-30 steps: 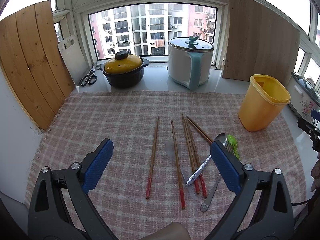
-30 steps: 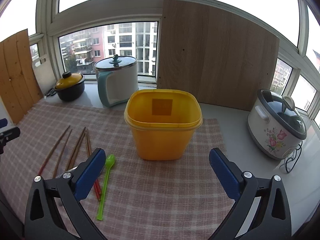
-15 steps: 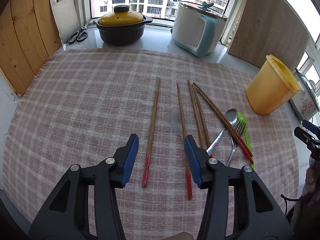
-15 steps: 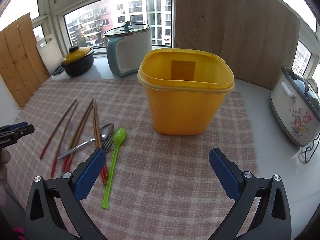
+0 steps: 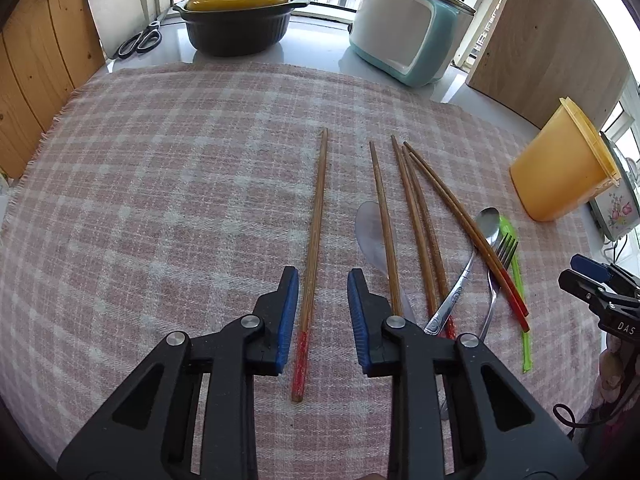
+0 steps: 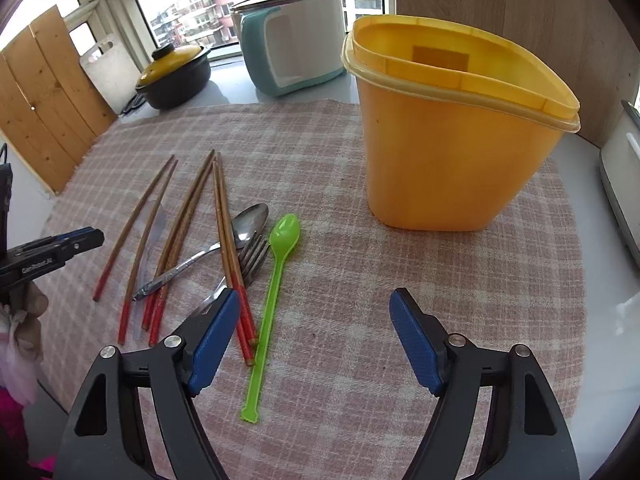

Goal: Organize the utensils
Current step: 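Grasp a chopstick with the left tool while the right tool grasps the green spoon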

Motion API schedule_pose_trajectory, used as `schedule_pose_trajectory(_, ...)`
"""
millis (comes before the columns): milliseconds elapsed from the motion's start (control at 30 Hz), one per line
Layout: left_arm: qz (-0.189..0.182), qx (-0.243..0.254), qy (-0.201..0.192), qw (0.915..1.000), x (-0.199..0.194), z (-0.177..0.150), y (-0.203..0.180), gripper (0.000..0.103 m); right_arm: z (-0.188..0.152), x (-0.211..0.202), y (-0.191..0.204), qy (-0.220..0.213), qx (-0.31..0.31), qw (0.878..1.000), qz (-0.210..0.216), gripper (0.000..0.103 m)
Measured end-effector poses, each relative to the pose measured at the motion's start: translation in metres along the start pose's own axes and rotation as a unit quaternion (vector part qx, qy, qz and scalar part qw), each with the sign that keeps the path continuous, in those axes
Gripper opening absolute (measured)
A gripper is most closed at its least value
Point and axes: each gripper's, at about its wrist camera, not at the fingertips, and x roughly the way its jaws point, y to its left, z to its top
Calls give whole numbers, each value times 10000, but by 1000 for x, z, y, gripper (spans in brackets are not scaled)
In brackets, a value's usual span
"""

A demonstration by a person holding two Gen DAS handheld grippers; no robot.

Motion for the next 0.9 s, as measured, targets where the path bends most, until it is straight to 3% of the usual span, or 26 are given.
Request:
schedule_pose_trajectory(200,-9,5,63,10000,10,3,-1,19,1,25,9,321,-62,9995,45,44)
schedule_pose_trajectory(900,21,16,257,9997,40,10,4,12,11,57,19,652,-261,9975,-9,31)
